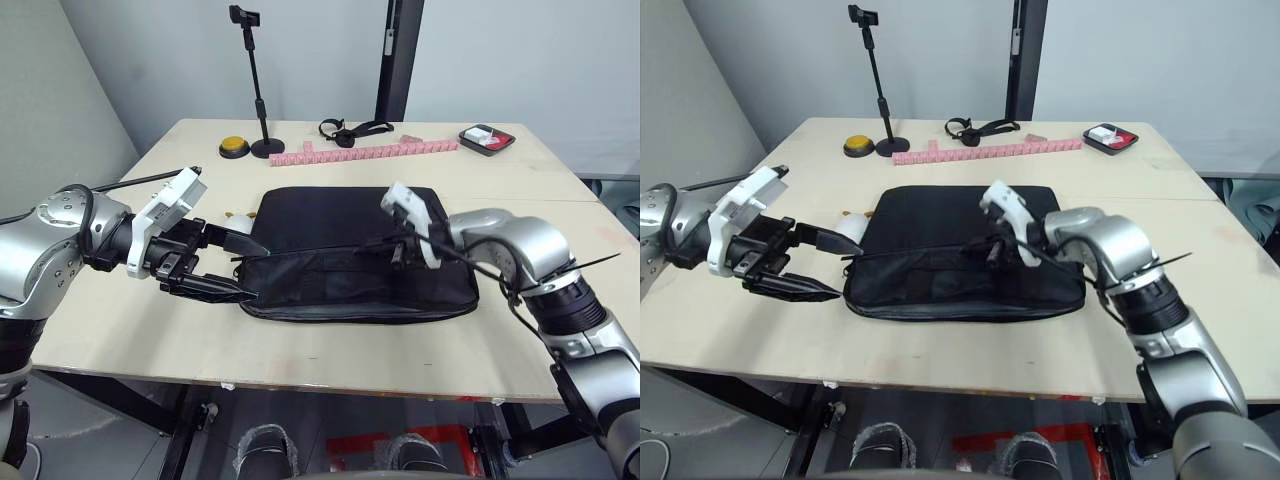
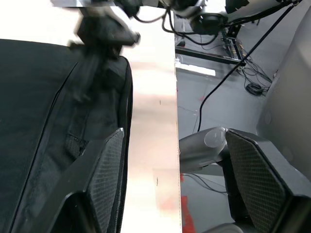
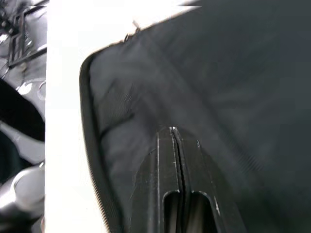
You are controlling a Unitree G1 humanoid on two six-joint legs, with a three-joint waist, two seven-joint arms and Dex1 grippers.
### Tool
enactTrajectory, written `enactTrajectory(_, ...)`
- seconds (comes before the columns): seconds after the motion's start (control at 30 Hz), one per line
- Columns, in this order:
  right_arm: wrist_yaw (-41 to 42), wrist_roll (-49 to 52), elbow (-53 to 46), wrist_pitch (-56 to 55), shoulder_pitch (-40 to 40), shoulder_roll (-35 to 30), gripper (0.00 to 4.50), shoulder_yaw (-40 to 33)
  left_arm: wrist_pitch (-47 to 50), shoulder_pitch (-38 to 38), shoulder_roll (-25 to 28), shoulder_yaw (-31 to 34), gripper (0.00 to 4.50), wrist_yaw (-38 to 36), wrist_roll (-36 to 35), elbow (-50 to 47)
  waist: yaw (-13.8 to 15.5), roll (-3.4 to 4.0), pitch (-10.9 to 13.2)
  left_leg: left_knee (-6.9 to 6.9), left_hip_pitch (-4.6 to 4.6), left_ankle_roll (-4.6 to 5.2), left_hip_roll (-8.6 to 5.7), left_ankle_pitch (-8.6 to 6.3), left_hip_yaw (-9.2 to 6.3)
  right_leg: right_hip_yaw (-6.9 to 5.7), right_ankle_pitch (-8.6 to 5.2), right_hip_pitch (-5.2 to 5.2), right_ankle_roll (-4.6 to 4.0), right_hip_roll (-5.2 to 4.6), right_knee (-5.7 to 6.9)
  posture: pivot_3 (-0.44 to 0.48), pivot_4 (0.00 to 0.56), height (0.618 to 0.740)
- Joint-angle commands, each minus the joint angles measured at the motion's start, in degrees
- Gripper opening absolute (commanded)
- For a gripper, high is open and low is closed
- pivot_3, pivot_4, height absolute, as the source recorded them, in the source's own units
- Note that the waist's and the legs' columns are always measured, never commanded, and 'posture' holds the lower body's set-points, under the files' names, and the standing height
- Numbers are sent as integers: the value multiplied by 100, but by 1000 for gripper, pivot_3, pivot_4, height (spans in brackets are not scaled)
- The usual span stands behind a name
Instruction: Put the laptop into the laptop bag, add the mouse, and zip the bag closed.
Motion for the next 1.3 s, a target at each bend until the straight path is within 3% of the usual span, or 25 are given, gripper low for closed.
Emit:
enactTrajectory(0.03,-7,-171,427,-254,-269,133,46,-3,2,-80,115,189,3480,-47,-70,-3,1,0,0,-1,-1,0,0,0,0,0,0,-1,0,0,-2,0,150,733)
enactTrajectory(0.3,-199,-863,2122,-871,-777,869,46,218,45,-28,115,241,3480,64,-101,-54,-15,0,0,-3,-5,-3,1,0,1,-1,-1,-8,-1,1,0,0,150,733)
enactTrajectory(0.63,180,-1764,2365,-1270,-638,763,46,1082,329,-5,-23,557,3480,560,-275,95,-8,-3,-9,-4,4,-5,2,-1,-2,-4,-4,7,-1,1,-1,0,150,733)
enactTrajectory(0.77,177,-1920,2444,-1320,-713,792,46,1035,299,-74,-510,566,3480,1782,238,701,0,-5,-43,-2,10,-5,1,-1,-3,-4,-4,13,-1,0,3,0,150,733)
enactTrajectory(0.97,245,-2016,2329,-1287,-656,786,46,1050,334,-985,-1380,659,3480,4079,1282,2944,23,-17,-54,6,13,-7,1,1,-20,-13,-1,27,3,1,10,0,150,733)
enactTrajectory(1.17,270,-2048,2223,-1214,-647,789,46,1036,-167,-1586,-1919,671,3480,4963,1952,4667,18,-31,-63,2,4,-11,0,3,-27,-21,-1,29,5,3,-10,0,150,733)
enactTrajectory(1.3,247,-2062,2118,-1138,-608,774,46,1022,-277,-1707,-2239,431,3480,4801,2170,5170,25,-33,-64,0,5,-12,1,4,-29,-23,-1,31,4,3,-10,0,150,733)
